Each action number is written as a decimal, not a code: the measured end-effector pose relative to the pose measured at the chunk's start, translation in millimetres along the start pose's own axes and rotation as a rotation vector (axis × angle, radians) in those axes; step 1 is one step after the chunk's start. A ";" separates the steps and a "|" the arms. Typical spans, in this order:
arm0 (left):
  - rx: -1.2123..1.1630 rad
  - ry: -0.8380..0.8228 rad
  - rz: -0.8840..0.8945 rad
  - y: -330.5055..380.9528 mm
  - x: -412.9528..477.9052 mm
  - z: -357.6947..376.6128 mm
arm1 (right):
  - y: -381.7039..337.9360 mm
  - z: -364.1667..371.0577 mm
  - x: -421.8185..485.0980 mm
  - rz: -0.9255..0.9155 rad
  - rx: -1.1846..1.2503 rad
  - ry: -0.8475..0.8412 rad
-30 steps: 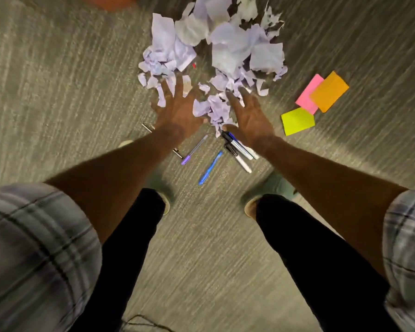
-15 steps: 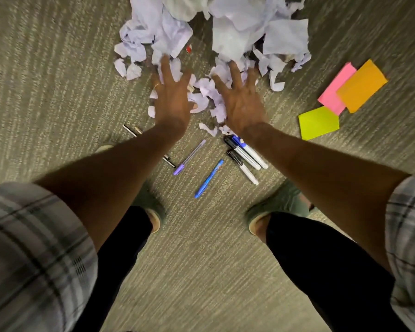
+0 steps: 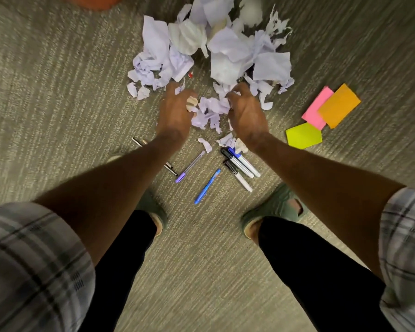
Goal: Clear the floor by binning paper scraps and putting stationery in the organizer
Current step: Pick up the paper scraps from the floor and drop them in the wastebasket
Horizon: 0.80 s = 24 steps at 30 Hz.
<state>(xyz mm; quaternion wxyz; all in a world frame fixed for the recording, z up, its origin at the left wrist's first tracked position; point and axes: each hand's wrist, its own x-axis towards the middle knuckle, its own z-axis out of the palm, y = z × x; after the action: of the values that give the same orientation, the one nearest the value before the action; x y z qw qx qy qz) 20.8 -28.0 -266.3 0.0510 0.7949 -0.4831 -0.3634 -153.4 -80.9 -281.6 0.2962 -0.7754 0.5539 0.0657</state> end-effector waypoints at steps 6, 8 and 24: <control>-0.034 0.040 0.010 40.2 -23.9 -45.0 | -27.1 -62.7 -23.7 0.067 0.054 0.010; -0.069 0.054 0.006 53.6 -33.2 -63.1 | -37.8 -87.8 -31.0 0.057 0.032 0.009; -0.391 0.269 -0.065 114.2 -77.1 -275.4 | -188.7 -270.3 -21.3 0.029 0.270 0.137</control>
<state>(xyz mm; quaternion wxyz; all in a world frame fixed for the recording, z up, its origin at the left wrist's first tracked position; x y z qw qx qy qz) 89.3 -100.5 25.0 0.2560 0.8263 -0.3667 -0.3423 -53.1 -167.4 21.1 0.3583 -0.7230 0.5879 -0.0582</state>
